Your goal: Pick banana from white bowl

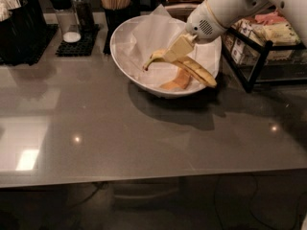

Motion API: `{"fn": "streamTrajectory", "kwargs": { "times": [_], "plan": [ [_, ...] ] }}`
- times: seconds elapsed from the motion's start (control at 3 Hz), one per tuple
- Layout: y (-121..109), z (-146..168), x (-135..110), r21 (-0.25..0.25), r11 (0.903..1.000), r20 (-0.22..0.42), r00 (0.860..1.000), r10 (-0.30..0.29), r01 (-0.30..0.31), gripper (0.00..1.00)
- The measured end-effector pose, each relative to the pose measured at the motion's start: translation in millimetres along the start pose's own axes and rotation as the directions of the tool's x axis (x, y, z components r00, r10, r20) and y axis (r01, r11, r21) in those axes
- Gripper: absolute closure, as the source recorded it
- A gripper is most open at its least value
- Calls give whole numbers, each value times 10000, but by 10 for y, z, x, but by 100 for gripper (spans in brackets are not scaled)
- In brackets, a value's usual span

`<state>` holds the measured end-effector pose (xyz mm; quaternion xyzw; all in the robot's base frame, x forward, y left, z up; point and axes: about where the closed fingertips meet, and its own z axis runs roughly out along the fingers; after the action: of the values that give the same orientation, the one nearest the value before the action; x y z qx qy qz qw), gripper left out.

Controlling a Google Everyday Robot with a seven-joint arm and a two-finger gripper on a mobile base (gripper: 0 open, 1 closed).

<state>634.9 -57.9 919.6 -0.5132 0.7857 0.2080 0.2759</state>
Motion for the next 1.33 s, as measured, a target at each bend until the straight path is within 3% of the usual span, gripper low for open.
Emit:
{"fn": "streamTrajectory", "kwargs": {
  "times": [0.33,0.67,1.0,1.33],
  "plan": [
    [132,-263,-3,-31,9968,-293,9963,-802,801,100],
    [194,-474,192,-129,9965,-568,9949,-833,827,100],
    [196,-654,507,-135,9995,-758,9967,-279,270,100],
    [196,-817,826,-180,9990,-531,9977,411,-421,100]
  ]
}}
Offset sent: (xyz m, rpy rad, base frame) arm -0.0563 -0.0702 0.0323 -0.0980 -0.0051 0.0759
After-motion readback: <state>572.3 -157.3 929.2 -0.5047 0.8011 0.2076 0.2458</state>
